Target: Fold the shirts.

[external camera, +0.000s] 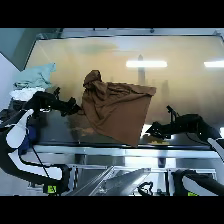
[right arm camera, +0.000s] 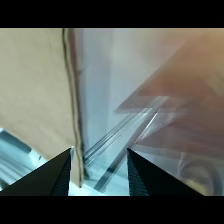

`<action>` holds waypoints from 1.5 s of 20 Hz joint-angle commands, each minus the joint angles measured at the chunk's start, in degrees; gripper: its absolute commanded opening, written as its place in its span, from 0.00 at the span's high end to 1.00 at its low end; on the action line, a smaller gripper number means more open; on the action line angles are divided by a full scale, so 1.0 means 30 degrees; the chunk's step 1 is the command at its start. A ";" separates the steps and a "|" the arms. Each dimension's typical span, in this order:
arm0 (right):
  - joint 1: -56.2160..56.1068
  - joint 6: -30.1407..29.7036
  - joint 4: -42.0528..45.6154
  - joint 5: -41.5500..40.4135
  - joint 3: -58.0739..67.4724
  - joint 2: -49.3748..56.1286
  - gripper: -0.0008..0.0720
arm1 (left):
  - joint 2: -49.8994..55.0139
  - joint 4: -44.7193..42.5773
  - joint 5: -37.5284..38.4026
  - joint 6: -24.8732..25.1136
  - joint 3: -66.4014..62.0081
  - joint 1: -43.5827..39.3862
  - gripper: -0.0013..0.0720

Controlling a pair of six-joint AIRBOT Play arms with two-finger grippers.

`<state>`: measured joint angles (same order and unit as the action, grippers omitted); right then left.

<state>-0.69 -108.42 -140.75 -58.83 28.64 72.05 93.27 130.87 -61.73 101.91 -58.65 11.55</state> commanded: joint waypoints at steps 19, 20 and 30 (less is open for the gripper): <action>-0.4743 -0.0940 -0.2463 0.0517 0.5180 0.2331 0.97 | -0.3803 0.0226 -0.1698 0.0095 -0.2878 0.0189 0.95; -0.4204 -0.0933 -0.2470 -0.0175 0.6557 0.1588 0.97 | -0.5027 0.0284 -0.1668 0.0087 -0.3293 0.0291 0.95; 0.3701 -0.1151 0.0583 -0.2084 3.0731 -0.6105 0.97 | -1.7325 -0.2448 0.2812 -0.0357 -1.9926 0.0321 0.96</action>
<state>6.11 -111.53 -145.14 -64.64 102.06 58.04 46.92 128.14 -55.64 101.43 -102.50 12.38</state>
